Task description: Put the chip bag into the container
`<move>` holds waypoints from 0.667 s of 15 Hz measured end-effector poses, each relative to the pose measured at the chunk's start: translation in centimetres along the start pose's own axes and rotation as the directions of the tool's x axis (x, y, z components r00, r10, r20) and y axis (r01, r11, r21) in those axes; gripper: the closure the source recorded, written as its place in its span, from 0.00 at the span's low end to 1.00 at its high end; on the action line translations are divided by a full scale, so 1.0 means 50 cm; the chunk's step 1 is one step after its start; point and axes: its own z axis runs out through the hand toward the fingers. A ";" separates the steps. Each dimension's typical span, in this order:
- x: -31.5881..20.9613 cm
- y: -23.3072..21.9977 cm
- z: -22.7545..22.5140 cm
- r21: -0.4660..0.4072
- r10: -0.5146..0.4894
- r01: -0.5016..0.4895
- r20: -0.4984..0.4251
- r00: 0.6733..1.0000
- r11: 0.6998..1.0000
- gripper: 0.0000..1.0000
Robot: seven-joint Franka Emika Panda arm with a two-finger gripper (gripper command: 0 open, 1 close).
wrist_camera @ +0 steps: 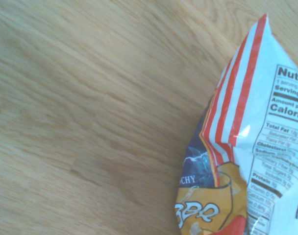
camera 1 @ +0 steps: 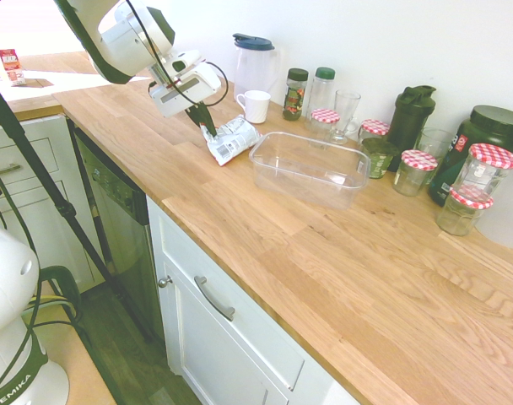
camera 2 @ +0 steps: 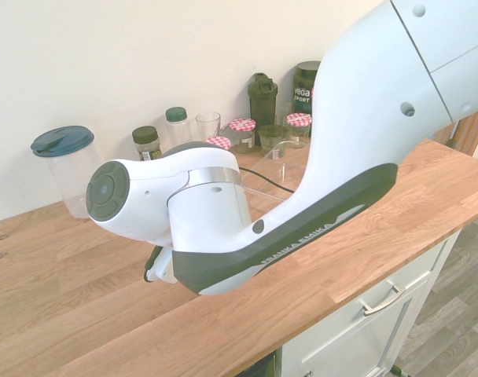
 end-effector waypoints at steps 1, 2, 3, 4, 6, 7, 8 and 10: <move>0.011 0.012 -0.015 0.019 0.017 -0.017 -0.002 1.000 1.000 1.00; 0.030 0.030 -0.037 0.044 0.044 -0.044 -0.001 0.999 0.998 1.00; 0.053 0.052 -0.063 0.069 0.075 -0.075 0.002 0.997 0.995 1.00; 0.081 0.081 -0.093 0.097 0.108 -0.108 0.004 0.994 0.989 1.00; 0.140 0.148 -0.143 0.140 0.169 -0.168 0.009 0.986 0.976 1.00; 0.171 0.186 -0.159 0.153 0.195 -0.196 0.018 0.981 0.969 1.00; 0.202 0.227 -0.167 0.161 0.220 -0.222 0.029 0.975 0.962 1.00; 0.258 0.307 -0.161 0.166 0.263 -0.266 0.044 0.964 0.949 1.00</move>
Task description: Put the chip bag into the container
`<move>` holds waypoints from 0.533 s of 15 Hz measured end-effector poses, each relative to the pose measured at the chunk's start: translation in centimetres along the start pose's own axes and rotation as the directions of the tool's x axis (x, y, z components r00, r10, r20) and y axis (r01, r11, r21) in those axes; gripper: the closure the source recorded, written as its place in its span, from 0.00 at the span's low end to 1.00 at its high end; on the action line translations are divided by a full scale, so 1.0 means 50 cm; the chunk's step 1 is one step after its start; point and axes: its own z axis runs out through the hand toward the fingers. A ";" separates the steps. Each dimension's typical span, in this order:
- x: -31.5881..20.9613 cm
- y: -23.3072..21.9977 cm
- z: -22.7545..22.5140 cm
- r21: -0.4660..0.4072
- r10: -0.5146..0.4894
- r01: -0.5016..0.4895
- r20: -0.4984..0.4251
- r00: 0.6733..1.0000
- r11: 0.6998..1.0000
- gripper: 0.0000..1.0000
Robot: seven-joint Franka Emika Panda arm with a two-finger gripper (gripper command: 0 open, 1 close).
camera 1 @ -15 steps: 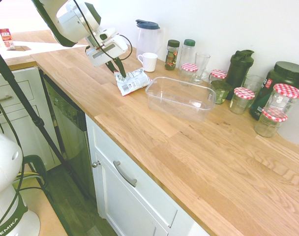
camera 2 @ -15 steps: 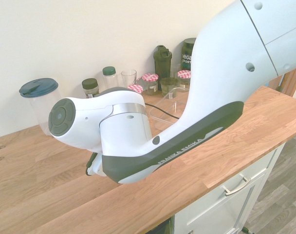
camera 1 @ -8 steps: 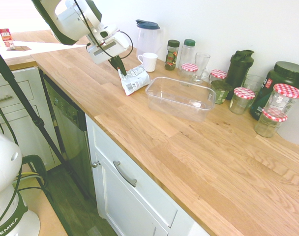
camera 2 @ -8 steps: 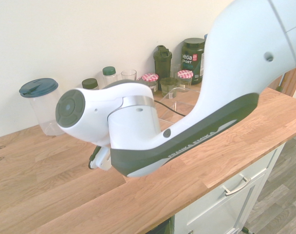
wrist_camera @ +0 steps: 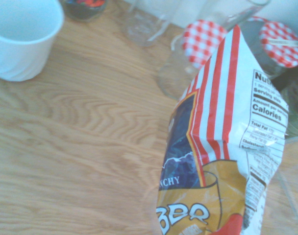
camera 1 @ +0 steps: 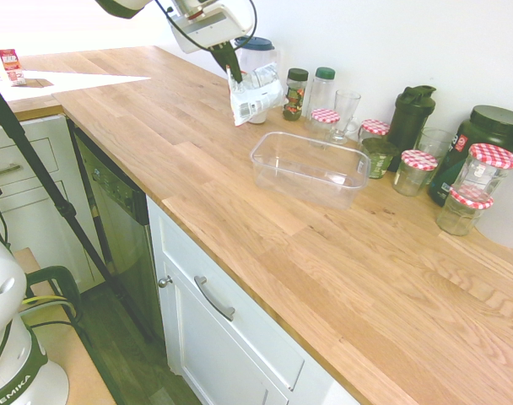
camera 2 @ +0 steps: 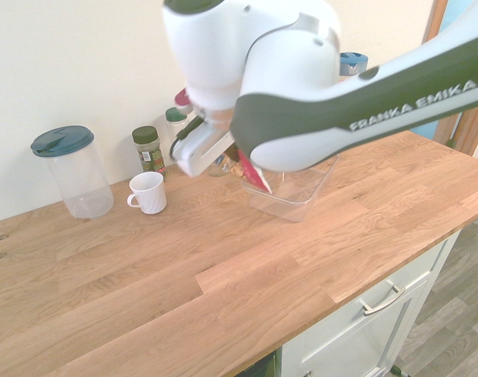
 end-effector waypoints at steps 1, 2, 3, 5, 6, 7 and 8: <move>0.033 0.030 0.005 0.001 0.022 -0.022 0.004 1.000 1.000 1.00; 0.061 0.056 0.017 -0.003 0.042 -0.042 0.011 0.999 0.999 1.00; 0.084 0.077 0.032 -0.007 0.057 -0.057 0.019 0.998 0.998 1.00; 0.109 0.112 0.074 -0.022 0.080 -0.079 0.032 0.996 0.997 1.00; 0.115 0.123 0.094 -0.032 0.087 -0.086 0.037 0.995 0.996 1.00; 0.117 0.130 0.112 -0.041 0.093 -0.091 0.043 0.995 0.995 1.00; 0.116 0.135 0.133 -0.050 0.095 -0.092 0.052 0.994 0.994 1.00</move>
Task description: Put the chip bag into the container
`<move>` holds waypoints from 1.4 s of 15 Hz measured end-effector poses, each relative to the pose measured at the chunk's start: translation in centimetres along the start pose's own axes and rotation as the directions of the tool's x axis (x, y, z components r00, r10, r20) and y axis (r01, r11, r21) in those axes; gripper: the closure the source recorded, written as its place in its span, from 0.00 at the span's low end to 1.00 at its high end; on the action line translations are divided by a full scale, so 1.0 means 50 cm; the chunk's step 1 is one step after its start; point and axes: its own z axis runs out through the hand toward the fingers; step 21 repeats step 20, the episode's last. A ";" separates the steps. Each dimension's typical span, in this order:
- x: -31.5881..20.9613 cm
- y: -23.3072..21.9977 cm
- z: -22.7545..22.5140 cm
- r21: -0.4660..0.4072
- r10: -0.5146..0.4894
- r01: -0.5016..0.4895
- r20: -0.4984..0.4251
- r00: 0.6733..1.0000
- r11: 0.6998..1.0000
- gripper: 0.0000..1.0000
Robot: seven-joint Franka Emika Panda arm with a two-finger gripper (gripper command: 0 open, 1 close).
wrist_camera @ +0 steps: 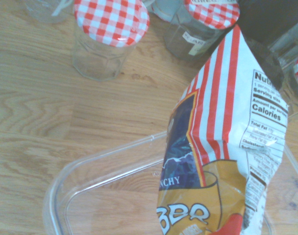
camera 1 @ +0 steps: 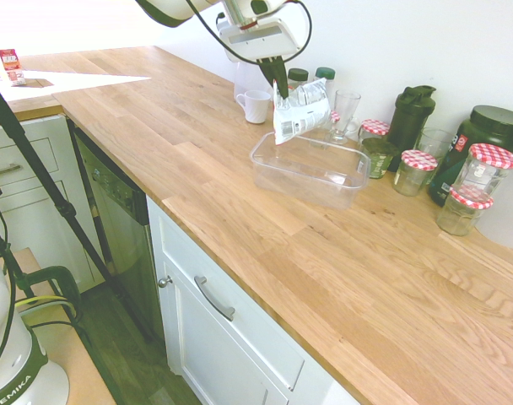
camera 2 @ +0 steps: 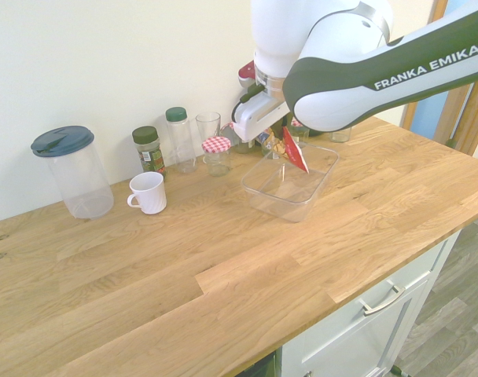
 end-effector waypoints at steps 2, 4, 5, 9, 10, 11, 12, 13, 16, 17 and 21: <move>-0.010 0.004 0.038 -0.015 -0.005 0.005 0.018 1.000 1.000 1.00; -0.023 0.007 0.075 -0.030 -0.010 0.011 0.032 0.999 1.000 1.00; -0.032 0.009 0.097 -0.041 -0.014 0.015 0.039 0.999 0.999 1.00; -0.051 0.014 0.176 -0.077 -0.008 0.013 0.062 0.998 0.997 0.00; -0.053 0.015 0.187 -0.085 -0.003 0.009 0.068 0.998 0.996 0.00; -0.056 0.016 0.193 -0.089 -0.002 0.008 0.071 0.997 0.996 0.00; -0.056 0.015 0.193 -0.089 0.000 0.006 0.072 0.997 0.996 0.00; -0.056 0.015 0.193 -0.088 0.002 0.005 0.072 0.997 0.996 0.00; -0.057 0.013 0.192 -0.082 0.007 -0.001 0.070 0.998 0.997 0.00; -0.058 0.011 0.188 -0.078 0.007 -0.002 0.068 0.998 0.997 0.00; -0.052 0.007 0.110 -0.022 0.015 -0.014 0.045 0.999 1.000 0.00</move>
